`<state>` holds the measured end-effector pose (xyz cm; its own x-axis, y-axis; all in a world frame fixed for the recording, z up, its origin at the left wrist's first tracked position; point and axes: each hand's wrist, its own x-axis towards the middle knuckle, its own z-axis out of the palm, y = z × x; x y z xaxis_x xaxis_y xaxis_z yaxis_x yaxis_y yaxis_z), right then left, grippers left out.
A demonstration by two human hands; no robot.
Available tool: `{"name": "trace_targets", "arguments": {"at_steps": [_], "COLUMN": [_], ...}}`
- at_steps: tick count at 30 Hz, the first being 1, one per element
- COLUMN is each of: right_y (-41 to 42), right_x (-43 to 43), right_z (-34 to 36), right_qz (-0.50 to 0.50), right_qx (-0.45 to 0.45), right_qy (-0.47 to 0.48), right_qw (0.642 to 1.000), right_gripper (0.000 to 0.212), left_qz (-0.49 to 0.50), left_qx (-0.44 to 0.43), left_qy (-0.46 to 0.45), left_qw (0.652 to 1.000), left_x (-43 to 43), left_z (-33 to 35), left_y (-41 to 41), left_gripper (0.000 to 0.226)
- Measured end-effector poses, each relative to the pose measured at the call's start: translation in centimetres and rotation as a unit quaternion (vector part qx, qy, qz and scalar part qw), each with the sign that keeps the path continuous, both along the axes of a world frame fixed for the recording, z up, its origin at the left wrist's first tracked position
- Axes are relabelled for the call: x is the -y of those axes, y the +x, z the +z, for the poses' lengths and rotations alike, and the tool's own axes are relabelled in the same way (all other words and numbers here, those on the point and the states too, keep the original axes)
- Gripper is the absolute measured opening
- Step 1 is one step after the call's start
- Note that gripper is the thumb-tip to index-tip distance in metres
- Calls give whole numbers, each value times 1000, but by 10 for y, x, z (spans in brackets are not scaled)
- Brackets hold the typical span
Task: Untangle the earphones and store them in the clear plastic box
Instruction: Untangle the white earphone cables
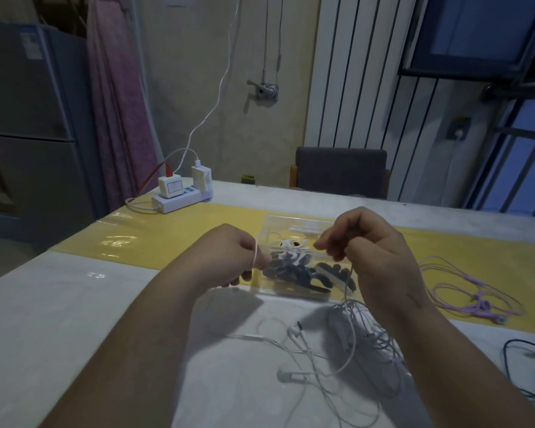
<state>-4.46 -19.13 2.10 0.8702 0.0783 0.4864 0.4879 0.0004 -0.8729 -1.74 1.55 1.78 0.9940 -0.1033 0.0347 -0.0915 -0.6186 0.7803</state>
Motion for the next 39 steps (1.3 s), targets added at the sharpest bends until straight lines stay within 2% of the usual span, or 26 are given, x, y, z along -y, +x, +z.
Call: {"name": "trace_targets", "arguments": {"at_steps": [3,5,6,8,11,13,14,19,21,25,28,29,32,34,36,38,39], "right_y": [1,2,1,-1,-5,-7,-7,-10,-10,-11,-10,-10,-10,-10,-6,-1,0], "right_x": [-1,-2,-2,-3,-2,-2,-2,-2,-3,-3,-4,-4,-5,-4,-1,0,-1], "right_z": [0,-1,0,0,2,2,2,3,3,3,3,2,3,3,2,-1,-2], "right_qz": [-12,12,33,80,130,144,148,163,168,168,166,166,156,117,59,15,-2], "right_qx": [-19,-44,-58,-72,-63,-51,-47,-37,-39,-45,-48,-49,-46,-32,-35,-61,-79], "right_qy": [14,33,41,35,9,0,0,19,31,43,40,39,55,81,80,57,36], "right_qw": [1000,998,997,994,989,988,988,986,984,984,984,984,985,989,994,996,996], "right_gripper": [38,37,35,35,35,35,35,37,38,38,37,36,36,36,35,37,37], "left_qz": [14,36,46,45,-43,-77,-66,-14,-26,-81,-128,-132,-110,-94,-66,-50,-52], "left_qx": [61,111,145,209,279,326,350,422,428,397,310,298,332,355,360,299,251], "left_qy": [-75,-151,-159,-128,-54,-3,-1,-116,-122,-46,2,26,64,32,-53,-227,-326], "left_qw": [995,982,975,968,958,942,934,899,895,913,942,945,935,930,929,925,910], "left_x": [-3,-5,-5,-3,7,15,17,13,13,16,18,19,22,22,19,15,13], "left_z": [4,6,6,4,3,2,2,6,7,2,-6,-8,-8,-5,-1,4,8], "left_y": [1,2,3,2,-6,-8,-8,-8,-9,-9,-4,-2,1,1,-1,-3,-5], "left_gripper": [18,25,23,24,40,41,38,19,18,12,41,41,19,13,8,12,14]}}
